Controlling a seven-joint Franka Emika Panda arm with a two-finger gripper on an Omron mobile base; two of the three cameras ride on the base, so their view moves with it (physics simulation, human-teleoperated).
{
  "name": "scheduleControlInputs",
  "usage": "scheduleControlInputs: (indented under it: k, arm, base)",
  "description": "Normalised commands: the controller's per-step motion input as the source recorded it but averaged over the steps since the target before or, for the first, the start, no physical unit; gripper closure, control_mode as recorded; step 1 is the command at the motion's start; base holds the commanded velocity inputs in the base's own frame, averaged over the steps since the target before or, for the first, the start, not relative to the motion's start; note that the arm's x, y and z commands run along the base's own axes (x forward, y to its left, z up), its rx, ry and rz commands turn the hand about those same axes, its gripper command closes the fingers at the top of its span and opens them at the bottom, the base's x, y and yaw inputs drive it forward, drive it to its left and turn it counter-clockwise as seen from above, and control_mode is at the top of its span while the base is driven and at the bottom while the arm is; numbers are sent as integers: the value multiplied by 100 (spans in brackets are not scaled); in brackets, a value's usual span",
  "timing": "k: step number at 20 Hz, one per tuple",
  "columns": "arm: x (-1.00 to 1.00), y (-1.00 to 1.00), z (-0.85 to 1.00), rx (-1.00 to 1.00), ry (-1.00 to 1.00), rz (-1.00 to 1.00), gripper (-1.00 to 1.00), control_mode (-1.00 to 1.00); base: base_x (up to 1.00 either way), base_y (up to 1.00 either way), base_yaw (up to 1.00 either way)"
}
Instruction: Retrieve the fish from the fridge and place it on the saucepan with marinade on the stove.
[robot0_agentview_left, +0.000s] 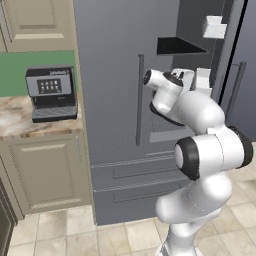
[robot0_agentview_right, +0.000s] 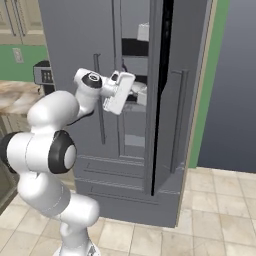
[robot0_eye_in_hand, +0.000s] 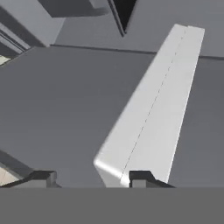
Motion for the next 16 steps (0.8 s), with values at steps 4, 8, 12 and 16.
scheduleControlInputs:
  k: [4, 8, 12, 16]
  arm:
    - [-66, -100, -23, 0, 12, -15, -100, -100]
    - [-66, -100, -33, 0, 11, -18, -100, -100]
    - [-62, -100, -28, 0, 9, -18, -100, -100]
    - [-55, -89, -2, 0, 3, -10, -100, -100]
  base:
    - [0, 0, 0]
    - [0, 0, 0]
    - [0, 0, 0]
    - [0, 0, 0]
